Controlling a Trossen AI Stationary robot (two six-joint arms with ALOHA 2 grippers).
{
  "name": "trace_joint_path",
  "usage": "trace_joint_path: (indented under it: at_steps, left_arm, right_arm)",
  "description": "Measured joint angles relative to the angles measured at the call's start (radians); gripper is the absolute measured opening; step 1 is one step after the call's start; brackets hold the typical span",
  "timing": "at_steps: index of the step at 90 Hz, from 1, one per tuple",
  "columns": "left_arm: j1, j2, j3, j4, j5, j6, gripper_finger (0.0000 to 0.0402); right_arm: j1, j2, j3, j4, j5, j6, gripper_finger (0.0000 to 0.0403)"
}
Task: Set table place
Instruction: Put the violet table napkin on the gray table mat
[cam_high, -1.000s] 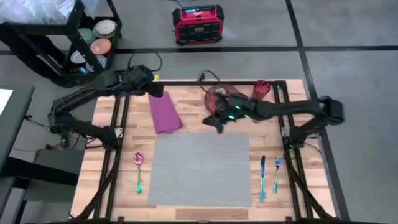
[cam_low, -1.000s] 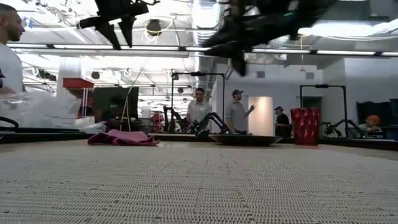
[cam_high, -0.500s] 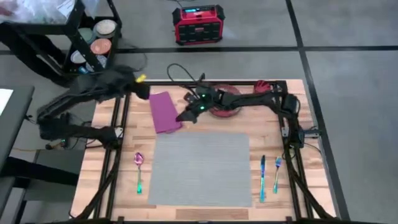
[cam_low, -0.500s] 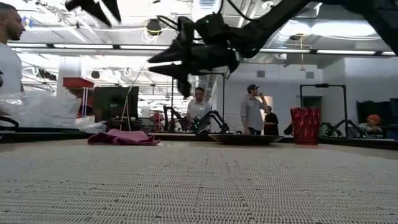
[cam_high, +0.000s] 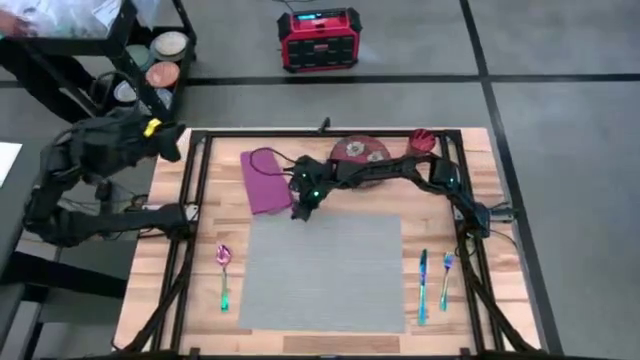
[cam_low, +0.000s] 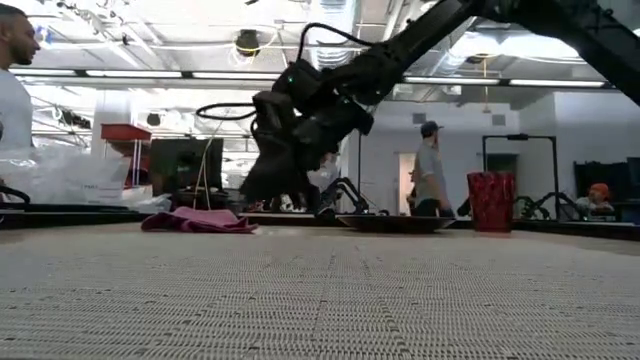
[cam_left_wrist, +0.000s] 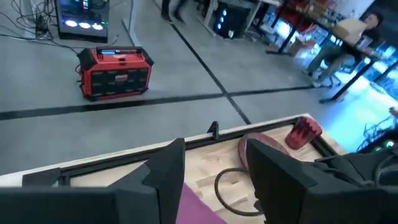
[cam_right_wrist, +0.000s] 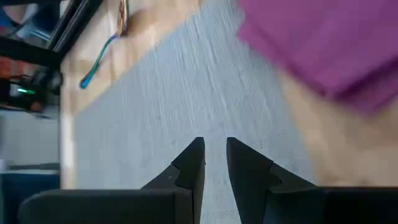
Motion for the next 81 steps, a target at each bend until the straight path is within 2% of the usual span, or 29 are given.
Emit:
trace_joint_path:
  at_steps: [8, 23, 37, 46, 53, 62, 72, 81]
  left_arm:
    - [0.000, -0.012, -0.011, -0.007, -0.015, 0.000, 0.0154]
    - [0.000, -0.011, -0.038, -0.007, -0.016, 0.002, 0.0154]
    - [0.000, -0.012, -0.074, -0.013, -0.016, -0.014, 0.0154]
    - [0.000, -0.011, -0.075, -0.053, -0.016, -0.017, 0.0154]
    - [0.000, -0.014, -0.075, -0.061, -0.016, -0.004, 0.0154]
    - [0.000, -0.024, -0.075, -0.072, -0.016, -0.013, 0.0154]
    - [0.000, -0.029, -0.075, -0.087, -0.016, -0.048, 0.0154]
    - [0.000, -0.030, -0.075, -0.101, -0.016, -0.062, 0.0154]
  right_arm:
    - [-0.018, -0.002, 0.049, -0.009, 0.050, -0.027, 0.0059]
    - [-0.095, -0.002, 0.082, -0.012, 0.057, -0.014, 0.0083]
    - [-0.151, -0.001, 0.103, 0.003, -0.065, 0.043, 0.0137]
    - [-0.172, -0.003, 0.136, 0.012, -0.069, 0.024, 0.0175]
    - [-0.179, -0.003, 0.154, 0.009, 0.002, 0.000, 0.0195]
    - [-0.175, -0.001, 0.186, -0.037, 0.111, -0.025, 0.0201]
    - [-0.174, -0.001, 0.264, -0.216, 0.236, -0.088, 0.0184]
    - [-0.178, -0.001, 0.301, -0.273, 0.275, -0.153, 0.0161]
